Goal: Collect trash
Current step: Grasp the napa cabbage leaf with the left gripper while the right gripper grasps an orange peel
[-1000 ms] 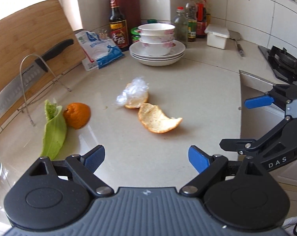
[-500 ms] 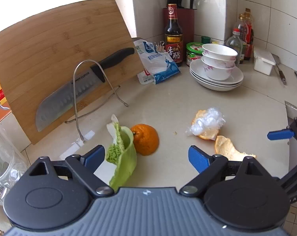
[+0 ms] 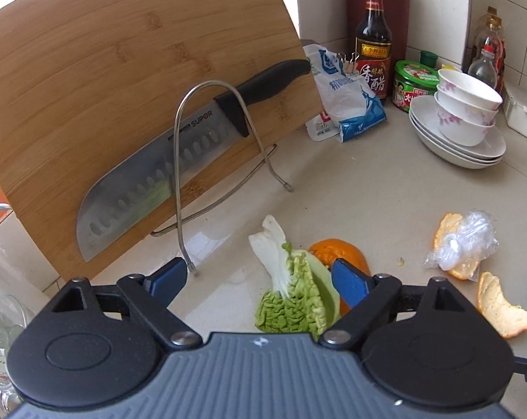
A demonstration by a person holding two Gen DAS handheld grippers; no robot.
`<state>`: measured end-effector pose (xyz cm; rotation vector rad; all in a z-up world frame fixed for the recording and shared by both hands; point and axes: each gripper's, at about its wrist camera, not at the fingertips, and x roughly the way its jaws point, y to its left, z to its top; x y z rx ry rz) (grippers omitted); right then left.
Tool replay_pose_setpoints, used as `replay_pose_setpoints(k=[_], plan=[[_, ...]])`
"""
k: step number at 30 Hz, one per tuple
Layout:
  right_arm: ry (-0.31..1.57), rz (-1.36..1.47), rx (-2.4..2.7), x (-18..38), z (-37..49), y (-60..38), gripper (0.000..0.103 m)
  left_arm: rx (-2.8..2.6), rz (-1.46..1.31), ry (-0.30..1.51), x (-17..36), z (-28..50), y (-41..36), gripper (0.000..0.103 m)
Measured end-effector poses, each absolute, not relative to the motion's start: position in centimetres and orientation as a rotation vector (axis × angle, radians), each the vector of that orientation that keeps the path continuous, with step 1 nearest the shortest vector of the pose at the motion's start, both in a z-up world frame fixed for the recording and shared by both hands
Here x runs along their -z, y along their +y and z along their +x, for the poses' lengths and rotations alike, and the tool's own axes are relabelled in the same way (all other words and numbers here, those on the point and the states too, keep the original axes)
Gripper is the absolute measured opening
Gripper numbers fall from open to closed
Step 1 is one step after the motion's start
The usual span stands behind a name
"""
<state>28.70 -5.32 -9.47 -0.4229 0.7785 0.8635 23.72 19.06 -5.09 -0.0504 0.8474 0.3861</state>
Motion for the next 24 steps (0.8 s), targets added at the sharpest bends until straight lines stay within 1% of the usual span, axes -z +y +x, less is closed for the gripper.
replay_pose_setpoints(k=[2, 7, 11, 13, 14, 16, 18, 19, 21, 23, 24], plan=[[0.781, -0.427, -0.862, 9.5, 28.8, -5.3, 0.103, -0.385, -0.06, 0.869, 5.7, 23.7, 19.5, 0.086], [0.784, -0.431, -0.861, 9.6, 29.0, -5.2, 0.103, -0.406, -0.086, 0.917, 7.1, 24.1, 20.3, 0.072], [0.788, -0.429, -0.865, 9.7, 28.9, -5.1, 0.103, -0.387, -0.123, 0.94, 8.0, 24.5, 20.5, 0.063], [0.793, -0.433, -0.865, 9.9, 28.8, -5.0, 0.103, -0.381, -0.124, 0.947, 8.3, 24.7, 20.3, 0.05], [0.793, -0.434, -0.866, 10.0, 28.7, -5.0, 0.103, -0.374, -0.133, 0.951, 8.4, 24.9, 20.3, 0.048], [0.796, -0.435, -0.867, 10.1, 28.7, -5.0, 0.103, -0.361, -0.148, 0.946, 8.5, 25.1, 20.4, 0.038], [0.798, -0.433, -0.866, 10.3, 28.7, -4.9, 0.103, -0.354, -0.148, 0.944, 8.5, 25.1, 20.3, 0.033], [0.798, -0.433, -0.866, 10.3, 28.7, -4.9, 0.103, -0.355, -0.146, 0.942, 8.5, 25.1, 20.3, 0.027], [0.8, -0.435, -0.869, 10.5, 28.8, -4.7, 0.102, -0.344, -0.146, 0.94, 8.5, 25.2, 20.2, 0.018], [0.797, -0.439, -0.873, 10.6, 28.9, -4.6, 0.102, -0.338, -0.139, 0.938, 8.4, 25.3, 20.2, 0.014], [0.795, -0.44, -0.874, 10.6, 28.9, -4.5, 0.101, -0.338, -0.132, 0.935, 8.3, 25.2, 20.1, 0.01]])
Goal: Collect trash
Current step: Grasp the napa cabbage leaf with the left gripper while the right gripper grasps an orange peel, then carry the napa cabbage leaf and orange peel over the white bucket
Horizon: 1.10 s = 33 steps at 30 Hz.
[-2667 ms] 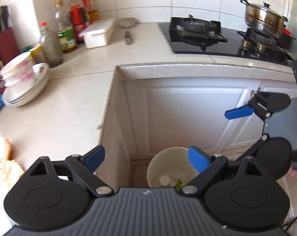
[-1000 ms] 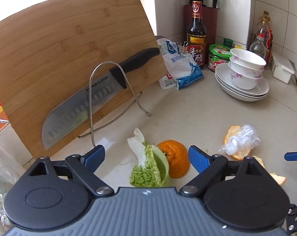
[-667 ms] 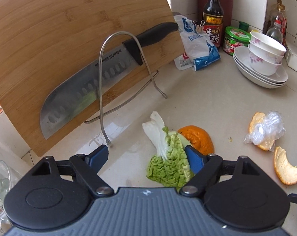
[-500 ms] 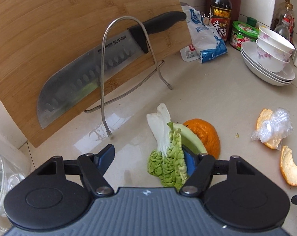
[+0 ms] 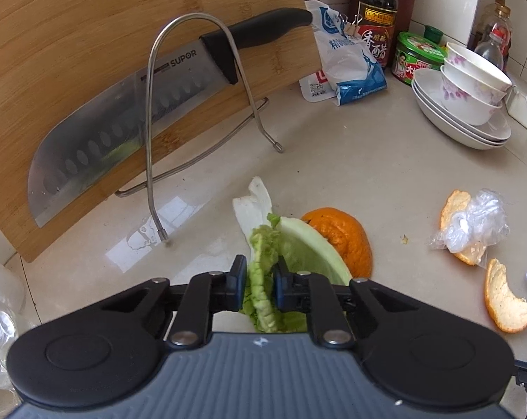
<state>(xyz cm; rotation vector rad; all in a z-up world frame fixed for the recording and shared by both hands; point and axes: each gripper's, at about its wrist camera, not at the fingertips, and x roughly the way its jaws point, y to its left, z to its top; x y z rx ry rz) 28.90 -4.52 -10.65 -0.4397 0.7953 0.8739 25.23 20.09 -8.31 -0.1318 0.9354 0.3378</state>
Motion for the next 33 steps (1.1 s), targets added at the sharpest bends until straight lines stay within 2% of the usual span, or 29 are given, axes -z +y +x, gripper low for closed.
replay_pose_setpoints(k=[5, 11, 14, 18, 31, 32, 33], plan=[[0.792, -0.438, -0.882, 10.9, 29.3, -4.0, 0.097, -0.326, -0.106, 0.924, 7.6, 25.0, 19.9, 0.006], [0.791, -0.427, -0.889, 11.3, 30.0, -3.3, 0.087, -0.32, -0.107, 0.922, 7.1, 24.5, 20.1, 0.006], [0.792, -0.42, -0.893, 11.2, 30.2, -3.2, 0.08, -0.312, -0.108, 0.918, 6.8, 24.3, 19.9, 0.006], [0.797, -0.414, -0.884, 11.0, 30.5, -3.2, 0.057, -0.301, -0.103, 0.92, 6.5, 24.2, 19.7, 0.006], [0.793, -0.425, -0.901, 9.4, 29.9, -4.3, 0.051, -0.259, -0.045, 0.923, 4.8, 23.3, 18.6, 0.005], [0.792, -0.424, -0.906, 9.3, 29.9, -4.4, 0.047, -0.254, -0.042, 0.92, 4.5, 23.1, 18.4, 0.005], [0.795, -0.421, -0.911, 9.1, 29.8, -4.5, 0.039, -0.251, -0.04, 0.918, 4.3, 23.0, 18.3, 0.005]])
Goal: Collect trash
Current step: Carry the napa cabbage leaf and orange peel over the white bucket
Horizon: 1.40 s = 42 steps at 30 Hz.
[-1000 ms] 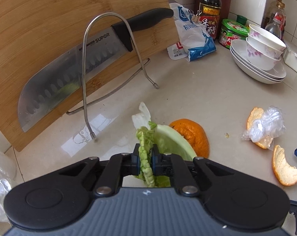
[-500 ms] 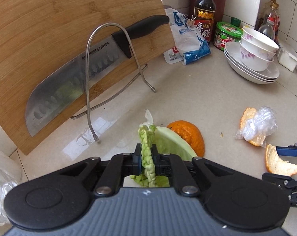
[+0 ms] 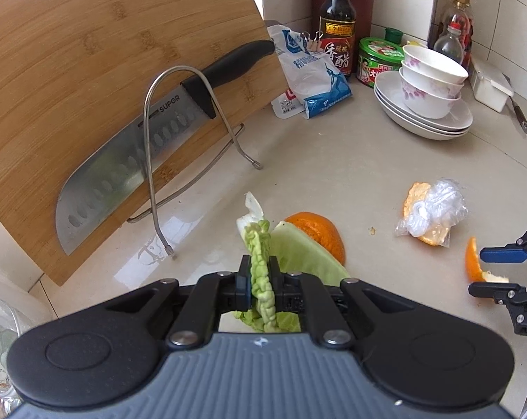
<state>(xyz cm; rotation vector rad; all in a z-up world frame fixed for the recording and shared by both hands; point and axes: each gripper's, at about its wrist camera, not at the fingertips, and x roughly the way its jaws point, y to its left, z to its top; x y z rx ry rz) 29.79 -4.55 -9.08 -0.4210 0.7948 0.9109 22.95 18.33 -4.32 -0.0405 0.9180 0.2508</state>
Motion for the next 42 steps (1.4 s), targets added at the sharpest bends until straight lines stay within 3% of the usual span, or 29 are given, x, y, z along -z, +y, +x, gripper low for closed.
replay_pose_setpoints(k=[3, 5, 7, 10, 20, 22, 27, 42], plan=[[0.809, -0.437, -0.913, 9.0, 29.6, -4.6, 0.038, -0.244, -0.025, 0.914, 3.8, 22.6, 17.9, 0.005], [0.803, -0.426, -0.898, 9.1, 29.6, -4.8, 0.045, -0.239, -0.025, 0.911, 3.6, 22.5, 17.7, 0.005], [0.799, -0.41, -0.898, 9.2, 29.5, -5.1, 0.063, -0.239, -0.019, 0.907, 3.5, 22.3, 17.5, 0.005], [0.806, -0.414, -0.92, 9.5, 29.5, -5.2, 0.07, -0.241, -0.02, 0.904, 3.4, 22.3, 17.5, 0.005], [0.813, -0.44, -0.923, 11.0, 30.1, -4.5, 0.069, -0.27, -0.012, 0.866, 1.8, 21.5, 17.8, 0.005], [0.808, -0.44, -0.931, 10.9, 30.1, -4.4, 0.06, -0.276, -0.013, 0.858, 1.4, 21.3, 17.8, 0.005], [0.794, -0.447, -0.935, 10.1, 30.0, -4.3, 0.05, -0.268, -0.008, 0.847, 0.5, 20.9, 17.4, 0.005], [0.783, -0.438, -0.916, 8.2, 28.7, -6.5, 0.047, -0.17, 0.021, 0.831, -1.4, 20.3, 14.0, 0.005]])
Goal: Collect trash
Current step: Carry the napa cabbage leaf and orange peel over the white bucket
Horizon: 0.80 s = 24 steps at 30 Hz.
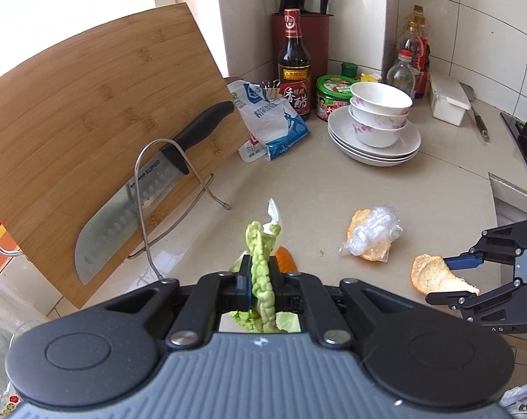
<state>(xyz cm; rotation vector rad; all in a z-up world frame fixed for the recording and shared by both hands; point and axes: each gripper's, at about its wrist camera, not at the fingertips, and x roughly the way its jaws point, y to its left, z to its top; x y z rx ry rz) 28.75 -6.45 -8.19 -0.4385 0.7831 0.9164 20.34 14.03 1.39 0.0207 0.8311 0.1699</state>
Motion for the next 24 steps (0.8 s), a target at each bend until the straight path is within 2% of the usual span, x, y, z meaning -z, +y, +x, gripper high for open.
replay_pose_setpoints(k=[10, 24], plan=[[0.769, -0.411, -0.879, 7.0, 26.8, -10.0, 0.047, -0.055, 0.056, 0.865, -1.1, 20.4, 9.2, 0.005], [0.781, -0.328, -0.685, 6.1, 23.5, -19.4, 0.047, 0.24, 0.132, 0.907, 0.9, 22.1, -2.5, 0.005]])
